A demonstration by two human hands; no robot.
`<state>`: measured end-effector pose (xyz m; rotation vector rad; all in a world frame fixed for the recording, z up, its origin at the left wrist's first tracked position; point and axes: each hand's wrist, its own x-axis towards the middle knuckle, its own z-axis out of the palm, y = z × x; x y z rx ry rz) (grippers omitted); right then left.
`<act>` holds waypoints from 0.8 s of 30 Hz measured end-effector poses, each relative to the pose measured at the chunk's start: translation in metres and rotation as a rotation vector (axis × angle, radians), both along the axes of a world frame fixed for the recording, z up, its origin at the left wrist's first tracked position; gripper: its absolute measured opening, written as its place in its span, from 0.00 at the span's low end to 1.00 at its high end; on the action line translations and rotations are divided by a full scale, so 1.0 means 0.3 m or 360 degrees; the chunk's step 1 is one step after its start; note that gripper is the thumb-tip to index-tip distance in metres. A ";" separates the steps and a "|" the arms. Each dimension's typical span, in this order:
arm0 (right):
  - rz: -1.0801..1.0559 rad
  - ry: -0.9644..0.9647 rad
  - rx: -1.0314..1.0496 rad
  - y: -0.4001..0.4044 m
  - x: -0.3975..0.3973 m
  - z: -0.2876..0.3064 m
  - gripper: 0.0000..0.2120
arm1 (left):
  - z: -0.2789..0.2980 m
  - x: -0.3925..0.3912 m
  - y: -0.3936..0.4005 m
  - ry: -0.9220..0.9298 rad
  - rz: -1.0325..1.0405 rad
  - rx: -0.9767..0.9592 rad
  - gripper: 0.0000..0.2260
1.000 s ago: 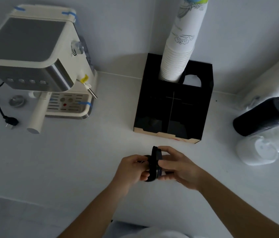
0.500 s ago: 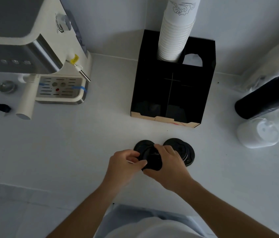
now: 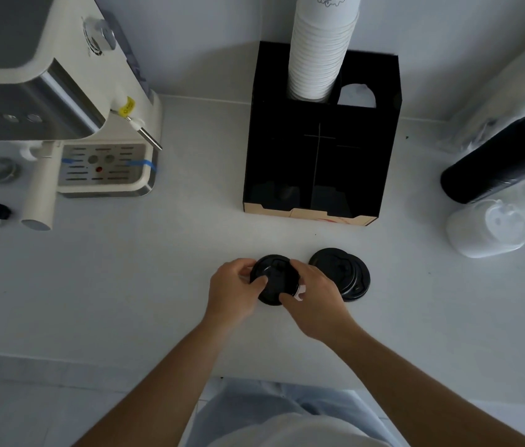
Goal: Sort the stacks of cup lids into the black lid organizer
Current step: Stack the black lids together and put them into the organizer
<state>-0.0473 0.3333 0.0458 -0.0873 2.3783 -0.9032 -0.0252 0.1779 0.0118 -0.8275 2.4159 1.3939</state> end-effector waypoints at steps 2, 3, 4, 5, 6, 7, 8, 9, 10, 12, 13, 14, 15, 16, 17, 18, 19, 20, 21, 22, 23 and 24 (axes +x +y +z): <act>-0.0027 -0.0021 -0.0043 0.009 0.012 -0.002 0.31 | -0.017 -0.001 -0.004 -0.0029 -0.0036 -0.0038 0.18; -0.0038 -0.0027 -0.0060 0.015 0.019 -0.003 0.31 | -0.022 -0.001 -0.007 -0.0047 -0.0038 -0.0042 0.18; -0.0043 -0.0040 -0.0069 0.022 0.028 -0.003 0.32 | -0.024 0.001 -0.009 -0.0062 -0.0035 -0.0043 0.19; -0.0047 -0.0049 -0.0077 0.028 0.036 -0.001 0.32 | -0.027 0.001 -0.012 -0.0076 -0.0031 -0.0040 0.19; -0.0057 -0.0063 -0.0074 0.034 0.045 0.000 0.32 | -0.029 0.002 -0.015 -0.0087 -0.0027 -0.0034 0.20; -0.0083 -0.0086 -0.0073 0.040 0.052 -0.001 0.33 | -0.028 0.001 -0.019 -0.0095 -0.0026 -0.0024 0.21; -0.0129 -0.0131 -0.0081 0.043 0.057 0.000 0.33 | -0.028 -0.001 -0.021 -0.0101 -0.0032 -0.0010 0.21; -0.0192 -0.0186 -0.0110 0.044 0.061 0.000 0.34 | -0.027 -0.005 -0.023 -0.0102 -0.0051 0.0006 0.22; -0.0254 -0.0244 -0.0149 0.043 0.063 -0.003 0.33 | -0.025 -0.008 -0.023 -0.0104 -0.0081 0.0021 0.23; -0.0330 -0.0307 -0.0247 0.036 0.061 -0.008 0.30 | -0.020 -0.017 -0.021 -0.0107 -0.0155 0.0046 0.22; -0.0351 -0.0316 -0.0286 0.031 0.058 -0.010 0.27 | -0.017 -0.023 -0.018 -0.0105 -0.0190 0.0047 0.20; -0.0375 -0.0327 -0.0313 0.025 0.054 -0.011 0.24 | -0.015 -0.028 -0.017 -0.0099 -0.0217 0.0041 0.18; -0.0400 -0.0340 -0.0330 0.018 0.049 -0.008 0.22 | -0.015 -0.030 -0.015 -0.0093 -0.0232 0.0033 0.14; -0.0428 -0.0346 -0.0330 0.015 0.045 -0.010 0.19 | -0.015 -0.033 -0.012 -0.0090 -0.0246 0.0018 0.11; -0.0452 -0.0342 -0.0328 0.012 0.041 -0.014 0.17 | -0.014 -0.037 -0.009 -0.0087 -0.0259 -0.0002 0.07; -0.0466 -0.0344 -0.0318 0.009 0.038 -0.018 0.15 | -0.013 -0.041 -0.008 -0.0093 -0.0262 -0.0017 0.05; -0.0480 -0.0348 -0.0311 0.005 0.036 -0.021 0.14 | -0.010 -0.043 -0.007 -0.0106 -0.0253 -0.0012 0.04; -0.0492 -0.0350 -0.0302 0.004 0.035 -0.024 0.12 | -0.007 -0.046 -0.007 -0.0122 -0.0240 0.0014 0.04; -0.0509 -0.0337 -0.0299 0.002 0.032 -0.027 0.09 | -0.007 -0.049 -0.008 -0.0141 -0.0226 0.0047 0.06; -0.0529 -0.0323 -0.0298 0.003 0.029 -0.032 0.08 | -0.006 -0.052 -0.009 -0.0157 -0.0220 0.0078 0.09; -0.0557 -0.0310 -0.0312 0.004 0.027 -0.035 0.08 | -0.007 -0.054 -0.013 -0.0180 -0.0221 0.0101 0.10; -0.0591 -0.0309 -0.0330 0.005 0.025 -0.035 0.09 | -0.006 -0.055 -0.016 -0.0195 -0.0221 0.0119 0.10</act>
